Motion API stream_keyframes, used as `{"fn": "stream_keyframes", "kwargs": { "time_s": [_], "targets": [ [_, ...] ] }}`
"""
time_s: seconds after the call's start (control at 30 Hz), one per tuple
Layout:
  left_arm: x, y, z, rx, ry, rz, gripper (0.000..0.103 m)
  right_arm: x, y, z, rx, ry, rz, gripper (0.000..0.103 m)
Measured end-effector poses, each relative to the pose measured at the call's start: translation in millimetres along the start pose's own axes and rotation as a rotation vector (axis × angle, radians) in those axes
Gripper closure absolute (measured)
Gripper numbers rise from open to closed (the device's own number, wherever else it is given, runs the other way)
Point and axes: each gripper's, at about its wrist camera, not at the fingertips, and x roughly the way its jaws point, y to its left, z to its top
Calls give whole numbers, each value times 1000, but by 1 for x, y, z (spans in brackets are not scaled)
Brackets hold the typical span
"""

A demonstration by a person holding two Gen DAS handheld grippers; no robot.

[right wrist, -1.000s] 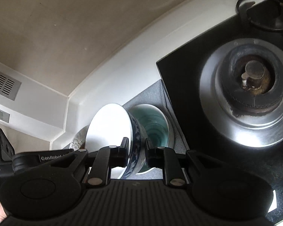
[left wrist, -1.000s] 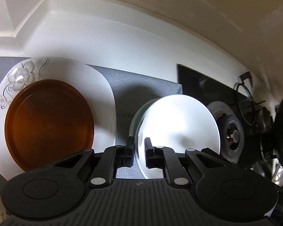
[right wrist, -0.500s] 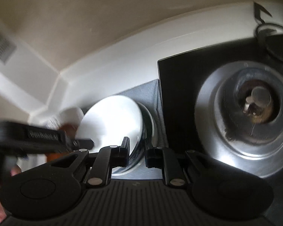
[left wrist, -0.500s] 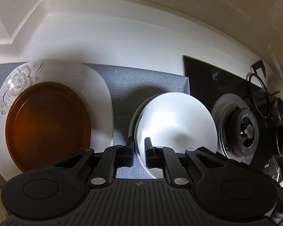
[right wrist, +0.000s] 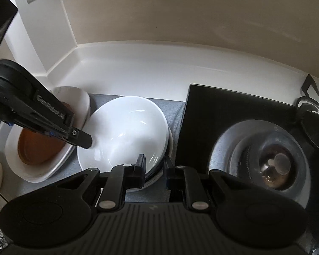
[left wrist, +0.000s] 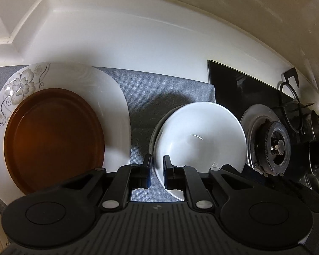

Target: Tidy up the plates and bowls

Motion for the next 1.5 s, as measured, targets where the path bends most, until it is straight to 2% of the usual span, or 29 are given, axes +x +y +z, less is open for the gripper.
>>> {"fn": "stream_keyframes", "kwargs": {
  "time_s": [0.27,0.3,0.47,0.53,0.6,0.67,0.73,0.8,0.87,0.93,1.0,1.03,1.17,1.27,1.4,1.5],
  "targets": [
    [8,11,2,-34,39,-42,91,-2,31,-2,-203,-27,-139,85],
    [8,11,3,-30,38,-40,91,-2,31,-1,-200,-26,-136,83],
    [12,8,7,-21,40,-44,88,-2,-4,5,42,9,-6,81],
    [17,9,10,-29,57,-43,87,-5,-12,4,77,2,52,71],
    [23,12,12,-62,81,-55,86,-7,-18,4,101,-10,68,66],
    [27,14,13,-75,89,-57,86,-6,-23,5,134,2,32,66],
    [30,12,13,-73,97,-49,86,-9,-29,4,185,1,36,65],
    [33,9,13,-70,110,-38,86,-4,-37,2,268,24,115,62],
    [35,6,13,-69,116,-25,86,5,-43,1,353,65,184,62],
    [37,3,12,-56,121,-15,85,17,-48,-1,420,101,202,63],
    [35,0,9,-37,110,-2,84,20,-54,-6,493,101,195,73],
    [35,-2,7,-24,110,5,83,19,-55,-8,516,97,199,75],
    [33,-6,-4,8,115,14,82,13,-48,-14,465,111,197,75],
    [28,-7,-20,23,118,16,81,9,-47,-22,480,150,203,76],
    [19,-8,-59,90,133,21,79,-9,-33,-42,442,209,214,76],
    [17,6,-85,78,157,-21,81,-22,-22,-62,375,220,248,74]
  ]
}}
